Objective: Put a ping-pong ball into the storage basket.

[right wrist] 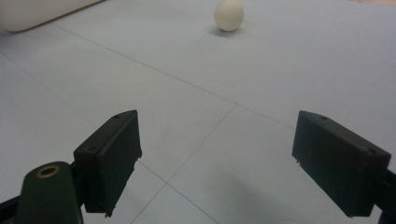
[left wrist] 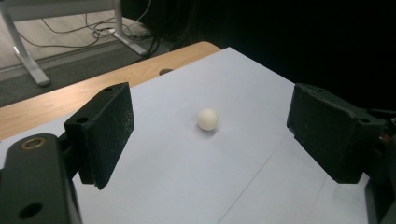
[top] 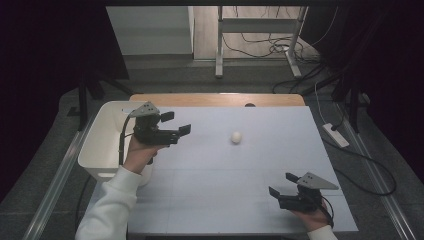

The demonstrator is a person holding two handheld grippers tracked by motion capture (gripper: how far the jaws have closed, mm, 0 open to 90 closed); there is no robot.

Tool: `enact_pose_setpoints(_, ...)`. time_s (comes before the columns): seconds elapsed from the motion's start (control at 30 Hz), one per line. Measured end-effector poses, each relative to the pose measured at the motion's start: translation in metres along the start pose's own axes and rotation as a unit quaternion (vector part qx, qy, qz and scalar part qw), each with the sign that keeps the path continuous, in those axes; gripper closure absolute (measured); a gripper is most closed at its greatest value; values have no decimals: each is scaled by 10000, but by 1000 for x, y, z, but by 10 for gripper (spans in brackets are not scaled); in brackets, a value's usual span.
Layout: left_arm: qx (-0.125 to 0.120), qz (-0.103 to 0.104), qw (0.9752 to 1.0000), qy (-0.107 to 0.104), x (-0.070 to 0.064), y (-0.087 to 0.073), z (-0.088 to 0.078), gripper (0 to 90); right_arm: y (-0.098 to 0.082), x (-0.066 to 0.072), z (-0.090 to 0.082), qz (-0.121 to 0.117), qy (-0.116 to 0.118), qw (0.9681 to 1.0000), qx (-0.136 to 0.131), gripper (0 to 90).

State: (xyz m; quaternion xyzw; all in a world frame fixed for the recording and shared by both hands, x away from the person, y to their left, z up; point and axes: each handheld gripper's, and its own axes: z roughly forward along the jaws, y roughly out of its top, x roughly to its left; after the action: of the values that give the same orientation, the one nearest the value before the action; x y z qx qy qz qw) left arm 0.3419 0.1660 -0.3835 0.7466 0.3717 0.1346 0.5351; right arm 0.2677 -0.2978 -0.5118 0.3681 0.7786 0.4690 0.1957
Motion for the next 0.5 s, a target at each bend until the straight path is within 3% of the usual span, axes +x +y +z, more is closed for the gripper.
enact_pose_setpoints(0.5, 95, 6, 9999, -120, -6, -1, 16, 157, 0, 0, 0, 0, -7, 10000, 7, 152)
